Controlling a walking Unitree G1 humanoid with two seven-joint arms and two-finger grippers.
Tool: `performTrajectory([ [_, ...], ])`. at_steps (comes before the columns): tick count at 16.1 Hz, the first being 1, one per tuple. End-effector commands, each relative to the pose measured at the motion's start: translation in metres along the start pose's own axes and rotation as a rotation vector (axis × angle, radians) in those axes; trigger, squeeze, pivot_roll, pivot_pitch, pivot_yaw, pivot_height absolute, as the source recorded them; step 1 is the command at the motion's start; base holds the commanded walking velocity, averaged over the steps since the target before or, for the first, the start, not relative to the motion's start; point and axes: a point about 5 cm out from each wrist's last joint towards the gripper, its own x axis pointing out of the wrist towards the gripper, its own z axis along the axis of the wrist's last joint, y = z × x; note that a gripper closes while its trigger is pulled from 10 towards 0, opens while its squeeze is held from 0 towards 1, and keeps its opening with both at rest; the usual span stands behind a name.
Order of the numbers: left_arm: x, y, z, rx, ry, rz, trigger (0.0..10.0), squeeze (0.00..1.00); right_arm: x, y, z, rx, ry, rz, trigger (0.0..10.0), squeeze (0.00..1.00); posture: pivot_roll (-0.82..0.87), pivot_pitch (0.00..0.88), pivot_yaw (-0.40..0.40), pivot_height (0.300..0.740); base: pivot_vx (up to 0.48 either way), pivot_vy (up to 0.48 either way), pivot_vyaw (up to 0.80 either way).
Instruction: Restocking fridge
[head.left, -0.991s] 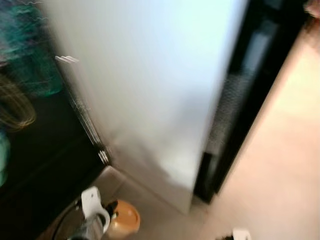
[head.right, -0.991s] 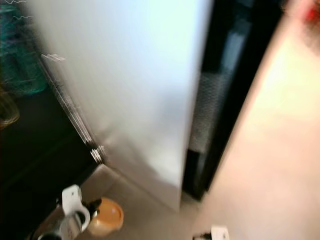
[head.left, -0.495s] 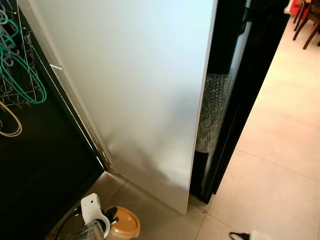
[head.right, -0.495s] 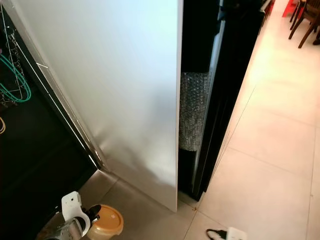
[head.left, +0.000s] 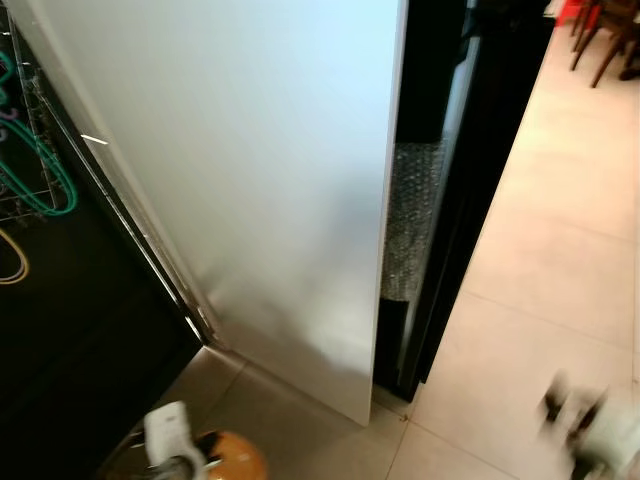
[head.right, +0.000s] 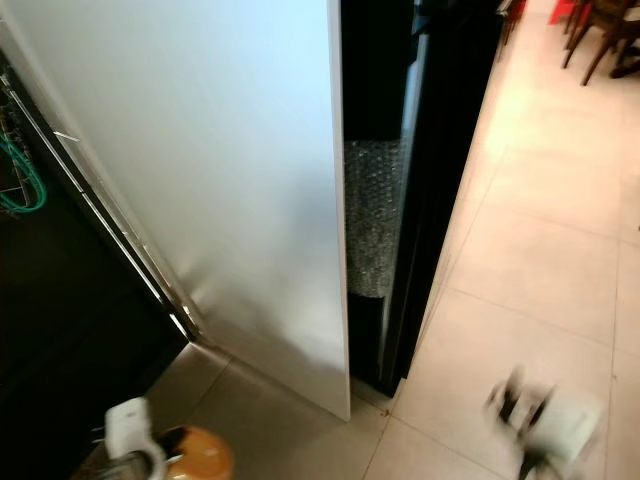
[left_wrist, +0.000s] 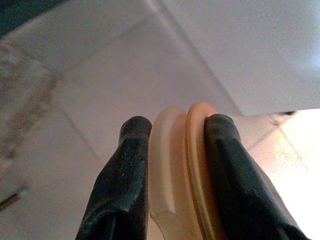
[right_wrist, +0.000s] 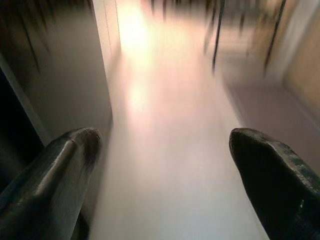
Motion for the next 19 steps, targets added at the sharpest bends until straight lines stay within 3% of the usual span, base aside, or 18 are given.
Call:
performTrajectory([
  [1, -0.002, 0.010, -0.004, -0.002, 0.014, 0.020, 10.0, 0.00, -0.009, 0.010, -0.011, 0.022, 0.033, 0.027, 10.0, 0.00, -0.10, 0.000, 0.093, 0.740, 0.000, 0.000, 0.00],
  [4, -0.009, 0.035, -0.014, -0.018, 0.037, 0.073, 10.0, 0.00, -0.001, 0.046, 0.033, -0.021, -0.137, 0.228, 10.0, 0.00, -0.09, 0.000, 0.042, 0.740, 0.000, 0.000, 0.00],
  [6, -0.012, 0.031, -0.032, -0.043, 0.068, 0.081, 10.0, 0.00, -0.001, 0.079, 0.056, 0.028, -0.180, 0.339, 10.0, 0.00, -0.07, 0.000, 0.005, 0.740, 0.000, 0.000, 0.00],
  [8, -0.012, 0.019, -0.045, -0.055, 0.092, 0.079, 10.0, 0.00, 0.001, 0.101, 0.071, 0.066, -0.219, 0.384, 10.0, 0.00, -0.06, 0.000, 0.002, 0.740, 0.000, 0.000, 0.00],
  [11, -0.010, 0.007, -0.048, -0.051, 0.085, 0.045, 10.0, 0.00, 0.003, 0.122, 0.078, 0.118, -0.209, 0.402, 10.0, 0.00, -0.02, 0.000, -0.005, 0.740, 0.000, 0.000, 0.00],
  [15, -0.010, 0.013, -0.043, -0.031, 0.073, 0.069, 10.0, 0.00, -0.004, 0.147, 0.077, 0.168, -0.152, 0.407, 10.0, 0.00, -0.04, 0.000, 0.024, 0.740, 0.000, 0.000, 0.00],
  [18, -0.010, 0.016, -0.041, -0.009, 0.076, 0.067, 10.0, 0.00, -0.009, 0.150, 0.076, 0.167, -0.151, 0.407, 10.0, 0.00, -0.06, 0.000, 0.055, 0.740, 0.000, 0.000, 0.00],
  [19, -0.010, 0.019, -0.039, 0.012, 0.074, 0.069, 10.0, 0.00, -0.009, 0.142, 0.074, 0.161, -0.139, 0.347, 10.0, 0.00, -0.07, 0.000, 0.066, 0.740, 0.000, 0.000, 0.00],
])
